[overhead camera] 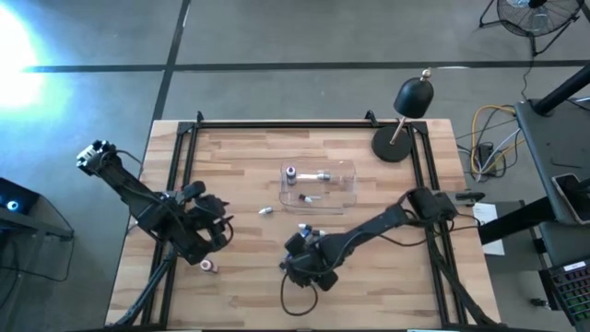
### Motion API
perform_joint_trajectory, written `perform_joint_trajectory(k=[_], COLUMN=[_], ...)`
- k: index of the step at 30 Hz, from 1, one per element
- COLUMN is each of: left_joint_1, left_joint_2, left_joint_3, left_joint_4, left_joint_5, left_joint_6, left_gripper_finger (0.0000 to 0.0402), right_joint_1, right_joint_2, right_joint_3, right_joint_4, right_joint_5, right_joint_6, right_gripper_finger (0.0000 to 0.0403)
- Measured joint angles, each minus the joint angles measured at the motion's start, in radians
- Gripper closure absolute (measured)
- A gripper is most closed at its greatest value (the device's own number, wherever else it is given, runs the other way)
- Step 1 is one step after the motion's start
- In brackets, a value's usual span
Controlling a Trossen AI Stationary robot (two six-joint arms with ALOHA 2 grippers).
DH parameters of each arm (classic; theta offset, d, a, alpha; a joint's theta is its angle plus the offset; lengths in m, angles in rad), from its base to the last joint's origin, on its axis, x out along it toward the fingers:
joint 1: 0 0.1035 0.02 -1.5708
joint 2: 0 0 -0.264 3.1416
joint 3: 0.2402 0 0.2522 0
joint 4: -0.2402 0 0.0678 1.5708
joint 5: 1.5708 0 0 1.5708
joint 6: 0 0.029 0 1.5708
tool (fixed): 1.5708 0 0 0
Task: Pick & Place food coloring
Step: Put the large black food coloring bottle into the transparent bin
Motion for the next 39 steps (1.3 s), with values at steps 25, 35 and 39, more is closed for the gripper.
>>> perform_joint_trajectory(k=[25, 35, 39], left_joint_1=[0.0, 0.001, 0.001], left_joint_2=[-0.007, -0.007, -0.007], left_joint_3=[-0.044, -0.044, -0.044], left_joint_4=[0.069, 0.077, 0.077], left_joint_5=[-0.001, -0.048, -0.052], left_joint_6=[-0.133, -0.132, -0.128], left_gripper_finger=[0.0245, 0.0245, 0.0245], right_joint_1=[-0.14, -0.151, -0.123], right_joint_2=[-0.224, -0.683, -0.785], right_joint_3=[0.004, -0.511, -0.693], right_joint_4=[0.121, 0.546, 0.642], right_joint_5=[0.001, 0.623, 0.865], right_joint_6=[0.448, 0.901, 1.018], right_gripper_finger=[0.0267, 0.026, 0.0257])
